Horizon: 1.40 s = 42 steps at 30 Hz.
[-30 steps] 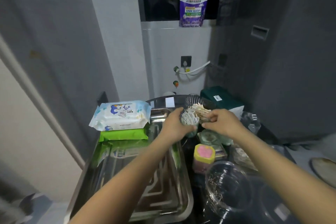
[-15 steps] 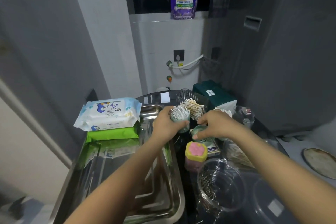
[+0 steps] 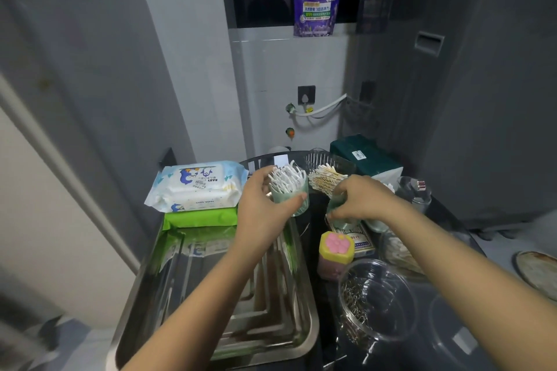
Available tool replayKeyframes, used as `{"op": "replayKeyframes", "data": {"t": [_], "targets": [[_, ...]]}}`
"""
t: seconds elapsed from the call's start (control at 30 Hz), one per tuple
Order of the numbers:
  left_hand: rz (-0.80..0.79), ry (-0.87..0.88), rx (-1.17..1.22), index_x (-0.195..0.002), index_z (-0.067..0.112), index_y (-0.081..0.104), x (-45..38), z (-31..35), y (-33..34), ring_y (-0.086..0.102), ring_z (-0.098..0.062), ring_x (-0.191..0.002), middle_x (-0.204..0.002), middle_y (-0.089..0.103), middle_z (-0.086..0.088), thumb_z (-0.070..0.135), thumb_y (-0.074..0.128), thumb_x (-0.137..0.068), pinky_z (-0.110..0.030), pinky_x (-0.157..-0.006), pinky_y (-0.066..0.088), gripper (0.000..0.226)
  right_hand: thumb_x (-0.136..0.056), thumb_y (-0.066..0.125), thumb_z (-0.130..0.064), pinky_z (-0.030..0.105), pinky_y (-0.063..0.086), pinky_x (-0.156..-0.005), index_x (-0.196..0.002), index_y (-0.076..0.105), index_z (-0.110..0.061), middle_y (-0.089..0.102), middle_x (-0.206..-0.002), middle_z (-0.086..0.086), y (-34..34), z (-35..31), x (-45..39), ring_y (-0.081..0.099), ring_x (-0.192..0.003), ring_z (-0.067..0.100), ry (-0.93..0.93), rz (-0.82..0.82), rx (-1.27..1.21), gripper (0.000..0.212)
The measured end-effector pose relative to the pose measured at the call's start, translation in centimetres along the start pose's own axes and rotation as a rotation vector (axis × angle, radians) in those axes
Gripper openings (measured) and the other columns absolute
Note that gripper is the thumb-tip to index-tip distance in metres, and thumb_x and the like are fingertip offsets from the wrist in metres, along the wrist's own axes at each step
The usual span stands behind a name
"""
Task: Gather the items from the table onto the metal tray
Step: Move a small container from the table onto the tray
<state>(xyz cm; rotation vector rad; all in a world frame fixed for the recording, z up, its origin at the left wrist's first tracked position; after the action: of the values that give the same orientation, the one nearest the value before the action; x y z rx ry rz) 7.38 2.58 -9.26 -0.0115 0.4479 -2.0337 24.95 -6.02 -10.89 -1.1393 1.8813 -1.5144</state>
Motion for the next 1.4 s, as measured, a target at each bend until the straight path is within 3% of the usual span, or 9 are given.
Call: {"op": "replayKeyframes", "data": {"t": [0.2, 0.37, 0.5, 0.63, 0.77, 0.9, 1.07, 1.27, 1.4], "targets": [[0.002, 0.021, 0.053, -0.114, 0.032, 0.054, 3.2, 1.4, -1.7, 0.060, -0.015, -0.107, -0.119, 0.060, 0.002, 0.049, 0.074, -0.052, -0.038, -0.096, 0.050, 0.068, -0.079, 0.067, -0.037, 0.017, 0.037, -0.062, -0.121, 0.058, -0.031, 0.059, -0.103, -0.006, -3.4, -1.7, 4.2, 0.055, -0.089, 0.008, -0.064, 0.155, -0.601, 0.043], [-0.072, -0.007, 0.130, -0.116, 0.030, 0.055, 6.5, 1.3, -1.7, 0.060, -0.008, -0.103, -0.120, 0.061, -0.001, 0.035, 0.077, -0.060, -0.014, -0.081, 0.046, 0.060, -0.085, 0.058, -0.036, 0.030, 0.051, -0.083, -0.110, 0.065, -0.038, 0.064, -0.106, -0.010, -3.6, -2.2, 8.3, 0.065, -0.089, 0.010, -0.084, 0.192, -0.979, 0.026], [-0.137, 0.002, 0.174, -0.124, 0.029, 0.053, 7.9, 1.2, -1.1, 0.060, -0.005, -0.107, -0.125, 0.060, 0.001, 0.036, 0.075, -0.058, -0.010, -0.082, 0.047, 0.070, -0.081, 0.066, -0.034, 0.037, 0.053, -0.079, -0.092, 0.061, -0.025, 0.071, -0.104, 0.006, -2.0, -1.9, 9.6, 0.070, -0.087, 0.024, -0.029, 0.180, -1.206, 0.015], [-0.166, 0.036, 0.180, -0.130, 0.025, 0.050, 8.7, 1.6, -0.8, 0.056, 0.012, -0.106, -0.129, 0.055, 0.004, 0.023, 0.076, -0.065, -0.001, -0.082, 0.042, 0.070, -0.083, 0.066, -0.021, 0.029, 0.050, -0.070, -0.080, 0.050, -0.015, 0.066, -0.104, 0.013, -0.9, -2.4, 9.9, 0.069, -0.091, 0.029, -0.024, 0.179, -1.423, 0.017], [-0.154, 0.056, 0.197, -0.133, 0.021, 0.042, 9.1, 2.0, -0.7, 0.048, 0.031, -0.091, -0.115, 0.048, 0.017, 0.004, 0.075, -0.076, 0.005, -0.073, 0.037, 0.068, -0.084, 0.065, -0.016, 0.038, 0.051, -0.087, -0.083, 0.051, -0.014, 0.066, -0.098, 0.016, -1.3, -2.7, 10.3, 0.066, -0.095, 0.028, -0.086, 0.250, -1.499, 0.014], [-0.130, 0.052, 0.166, -0.125, 0.026, 0.050, 9.1, 1.6, -0.5, 0.060, 0.000, -0.107, -0.119, 0.060, 0.005, 0.022, 0.075, -0.068, -0.014, -0.087, 0.046, 0.062, -0.083, 0.066, -0.015, 0.033, 0.051, -0.086, -0.106, 0.060, -0.019, 0.066, -0.105, -0.004, -1.2, -3.8, 10.9, 0.065, -0.099, 0.012, -0.184, 0.237, -1.427, 0.024], [-0.105, 0.062, 0.188, -0.121, 0.030, 0.054, 9.1, 1.7, -0.7, 0.062, -0.005, -0.103, -0.117, 0.062, 0.003, 0.024, 0.073, -0.070, -0.016, -0.082, 0.049, 0.055, -0.081, 0.070, -0.007, 0.009, 0.046, -0.059, -0.123, 0.057, -0.021, 0.063, -0.117, -0.006, -1.0, -5.7, 11.8, 0.062, -0.087, -0.001, -0.322, 0.195, -1.303, 0.047], [-0.115, 0.056, 0.196, -0.120, 0.033, 0.056, 9.2, 1.8, -0.5, 0.065, -0.015, -0.105, -0.116, 0.065, -0.001, 0.033, 0.074, -0.067, -0.037, -0.089, 0.055, 0.056, -0.078, 0.071, -0.005, 0.020, 0.049, -0.094, -0.117, 0.060, -0.025, 0.054, -0.126, 0.000, -1.4, -6.4, 12.5, 0.059, -0.106, -0.002, -0.360, 0.260, -1.177, 0.045], [-0.114, 0.058, 0.189, -0.121, 0.032, 0.056, 9.0, 1.5, -0.5, 0.064, -0.016, -0.107, -0.118, 0.064, -0.001, 0.037, 0.075, -0.065, -0.042, -0.092, 0.054, 0.060, -0.080, 0.070, -0.006, 0.021, 0.053, -0.088, -0.121, 0.061, -0.021, 0.052, -0.126, -0.001, -1.3, -6.2, 12.4, 0.058, -0.102, -0.008, -0.327, 0.258, -1.160, 0.045]]}}
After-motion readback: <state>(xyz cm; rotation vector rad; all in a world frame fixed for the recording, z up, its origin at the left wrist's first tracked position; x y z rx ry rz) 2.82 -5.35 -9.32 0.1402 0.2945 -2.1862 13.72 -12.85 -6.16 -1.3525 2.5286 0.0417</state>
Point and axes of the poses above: each hand's wrist, its own x-axis away from the middle knuckle, its own y-axis out of the palm, z = x × y, the point moved 9 cm from there along -x, towards the middle knuckle
